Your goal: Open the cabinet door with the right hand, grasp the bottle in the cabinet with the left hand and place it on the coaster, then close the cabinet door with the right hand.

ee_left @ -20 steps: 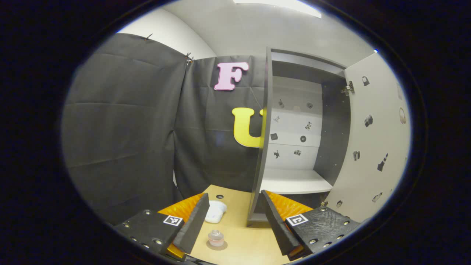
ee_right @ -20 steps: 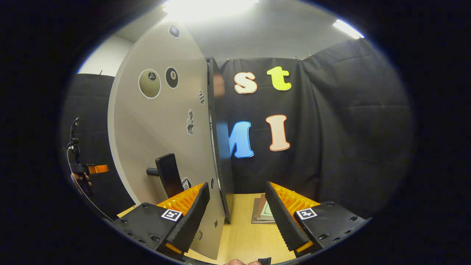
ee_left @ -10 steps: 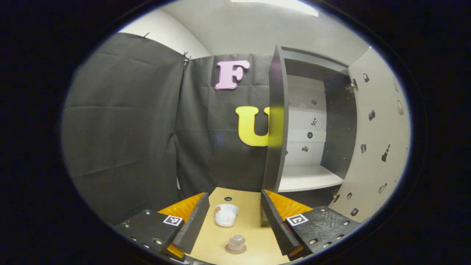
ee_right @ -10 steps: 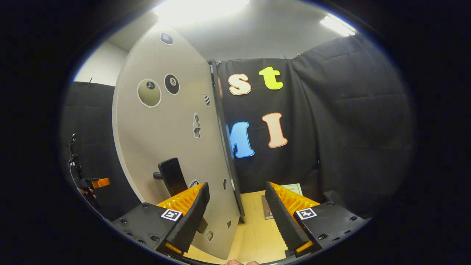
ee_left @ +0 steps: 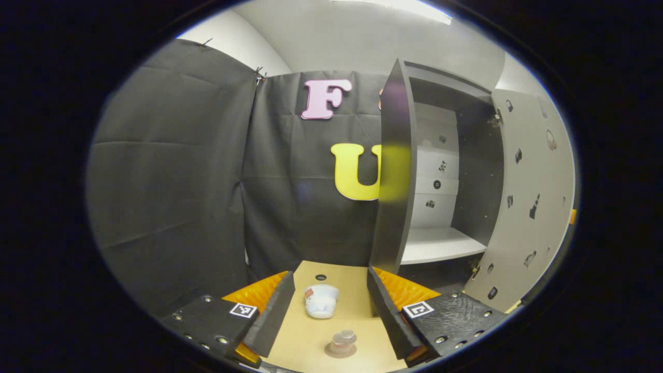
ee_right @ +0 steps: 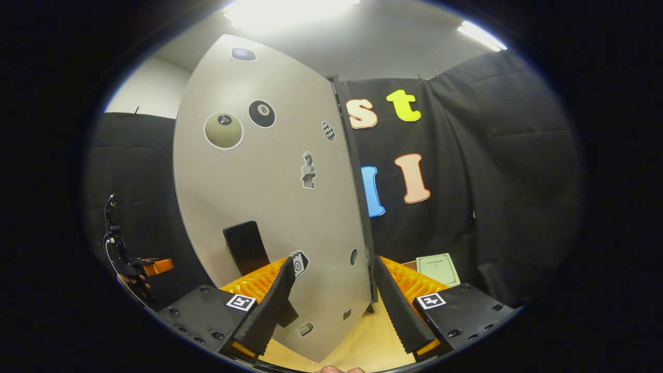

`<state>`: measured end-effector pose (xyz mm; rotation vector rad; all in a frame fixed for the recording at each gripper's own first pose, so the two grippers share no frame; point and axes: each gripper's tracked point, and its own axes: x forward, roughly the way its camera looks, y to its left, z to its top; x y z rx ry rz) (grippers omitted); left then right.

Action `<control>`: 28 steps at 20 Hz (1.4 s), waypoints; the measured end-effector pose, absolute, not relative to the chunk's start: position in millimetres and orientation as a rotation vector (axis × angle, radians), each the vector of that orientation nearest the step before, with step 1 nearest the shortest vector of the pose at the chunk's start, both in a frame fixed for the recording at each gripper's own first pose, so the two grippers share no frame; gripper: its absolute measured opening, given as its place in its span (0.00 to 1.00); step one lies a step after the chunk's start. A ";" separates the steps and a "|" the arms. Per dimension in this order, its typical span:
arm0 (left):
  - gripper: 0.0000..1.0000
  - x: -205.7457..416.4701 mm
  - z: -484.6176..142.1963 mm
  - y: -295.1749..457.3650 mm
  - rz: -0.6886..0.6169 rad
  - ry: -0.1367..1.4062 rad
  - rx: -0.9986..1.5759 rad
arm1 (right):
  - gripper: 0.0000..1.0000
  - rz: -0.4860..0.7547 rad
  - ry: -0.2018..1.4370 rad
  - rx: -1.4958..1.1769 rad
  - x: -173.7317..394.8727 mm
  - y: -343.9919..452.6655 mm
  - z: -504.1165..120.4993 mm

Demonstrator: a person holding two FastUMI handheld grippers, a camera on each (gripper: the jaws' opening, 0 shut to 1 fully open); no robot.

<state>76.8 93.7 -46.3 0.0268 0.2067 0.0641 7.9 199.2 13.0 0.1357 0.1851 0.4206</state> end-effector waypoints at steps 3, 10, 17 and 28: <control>0.85 82.5 -54.6 101.0 0.052 0.220 0.007 | 0.97 0.474 0.193 0.145 11.4 233.6 10.8; 0.85 88.8 -76.0 113.3 0.036 0.259 -0.010 | 0.97 0.617 0.226 0.179 14.5 331.8 -2.5; 0.86 94.0 -76.8 99.5 0.000 0.289 -0.032 | 0.96 0.634 0.219 0.136 12.3 348.3 -7.0; 0.86 88.0 -37.3 8.8 -0.009 0.223 -0.059 | 0.98 0.499 0.210 0.132 60.2 229.9 -2.3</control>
